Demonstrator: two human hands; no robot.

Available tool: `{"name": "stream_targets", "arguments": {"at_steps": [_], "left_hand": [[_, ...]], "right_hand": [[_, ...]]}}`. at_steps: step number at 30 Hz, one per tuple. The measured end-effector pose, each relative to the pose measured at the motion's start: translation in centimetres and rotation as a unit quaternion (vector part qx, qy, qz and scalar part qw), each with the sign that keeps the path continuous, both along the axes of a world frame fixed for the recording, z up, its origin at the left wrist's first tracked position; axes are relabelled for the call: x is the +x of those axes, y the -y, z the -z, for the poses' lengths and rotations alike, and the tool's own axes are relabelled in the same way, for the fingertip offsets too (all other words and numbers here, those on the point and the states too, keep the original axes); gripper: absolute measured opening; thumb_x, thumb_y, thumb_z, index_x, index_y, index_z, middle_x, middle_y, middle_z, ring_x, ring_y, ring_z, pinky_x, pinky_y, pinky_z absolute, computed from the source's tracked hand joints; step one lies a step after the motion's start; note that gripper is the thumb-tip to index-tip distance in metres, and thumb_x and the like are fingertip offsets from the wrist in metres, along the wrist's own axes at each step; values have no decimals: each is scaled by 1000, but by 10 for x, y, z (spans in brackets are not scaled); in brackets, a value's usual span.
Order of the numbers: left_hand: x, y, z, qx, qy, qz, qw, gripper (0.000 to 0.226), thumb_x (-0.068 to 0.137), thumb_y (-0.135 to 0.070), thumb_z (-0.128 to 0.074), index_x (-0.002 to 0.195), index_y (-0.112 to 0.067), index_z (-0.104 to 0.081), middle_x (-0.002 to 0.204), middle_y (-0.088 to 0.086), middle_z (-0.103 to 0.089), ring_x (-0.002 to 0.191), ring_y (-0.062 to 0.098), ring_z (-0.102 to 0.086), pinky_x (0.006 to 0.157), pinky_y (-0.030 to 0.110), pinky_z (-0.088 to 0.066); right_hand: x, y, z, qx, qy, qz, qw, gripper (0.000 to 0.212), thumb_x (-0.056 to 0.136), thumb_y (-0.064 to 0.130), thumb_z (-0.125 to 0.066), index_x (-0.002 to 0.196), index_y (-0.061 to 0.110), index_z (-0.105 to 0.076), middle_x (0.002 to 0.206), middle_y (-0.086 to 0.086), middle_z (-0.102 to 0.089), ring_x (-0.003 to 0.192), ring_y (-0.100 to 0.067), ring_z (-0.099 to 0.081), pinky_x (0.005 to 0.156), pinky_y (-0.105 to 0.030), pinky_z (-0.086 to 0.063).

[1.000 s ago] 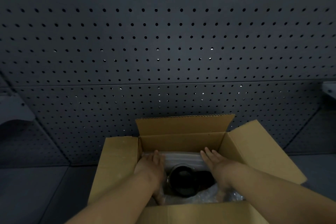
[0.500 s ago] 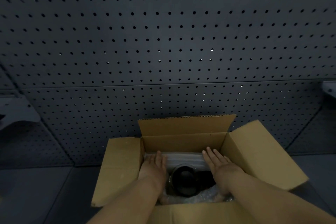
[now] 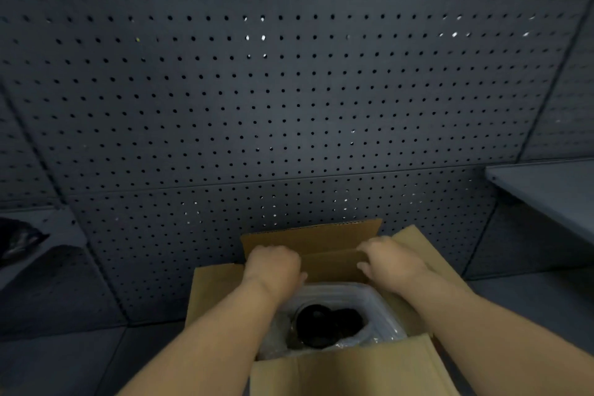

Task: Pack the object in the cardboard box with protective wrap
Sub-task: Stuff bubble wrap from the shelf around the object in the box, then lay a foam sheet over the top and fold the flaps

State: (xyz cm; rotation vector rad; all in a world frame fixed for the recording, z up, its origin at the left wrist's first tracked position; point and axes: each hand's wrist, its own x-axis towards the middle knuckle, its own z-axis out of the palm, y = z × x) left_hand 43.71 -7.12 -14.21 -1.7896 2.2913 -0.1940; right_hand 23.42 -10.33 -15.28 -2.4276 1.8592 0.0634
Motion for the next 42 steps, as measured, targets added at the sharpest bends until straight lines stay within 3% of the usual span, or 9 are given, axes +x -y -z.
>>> {"name": "stream_targets", "arguments": {"at_steps": [5,10,13,18,33,42], "left_hand": [[-23,-14,-36,-160,-82,33,983,42,100,-40,-33,98,-13,-66,100,7,-67,91,25,-62,67,31,-36],[-51,-27,-58,-230,-146,57,961,40,100,-39,-33,100,-13,-64,99,5,-65,89,24,-62,64,31,-42],[-68,-32,-66,-244,-160,55,955,41,100,-39,-32,103,-14,-64,100,5,-64,90,23,-62,68,33,-49],[-101,-36,-83,-262,-157,56,951,42,101,-39,-30,108,-14,-62,107,6,-64,97,24,-61,72,34,-46],[-261,-62,-94,-290,-144,21,946,41,100,-39,-31,101,-13,-62,98,5,-63,87,24,-61,64,31,-42],[-311,-70,-92,-296,-126,14,947,40,100,-39,-32,99,-13,-63,99,6,-64,88,25,-61,62,30,-37]], "right_hand": [[-15,-32,-36,-144,5,32,989,33,98,29,-41,121,15,-60,119,-5,-61,113,-22,-52,89,-34,-45],[-40,-61,-62,-209,20,52,976,32,99,29,-41,119,15,-61,117,-5,-62,112,-24,-52,88,-35,-47],[-59,-70,-75,-231,13,61,971,32,99,28,-40,116,15,-63,114,-6,-63,109,-25,-52,85,-35,-46],[-89,-76,-97,-259,11,65,964,32,99,29,-41,114,13,-63,112,-6,-63,108,-25,-53,82,-36,-50],[-249,-92,-117,-265,18,14,964,35,99,31,-41,122,13,-60,120,-7,-60,113,-25,-50,86,-35,-47],[-304,-95,-112,-254,23,23,967,34,99,30,-41,123,13,-60,121,-7,-59,114,-25,-51,88,-36,-47]]}}
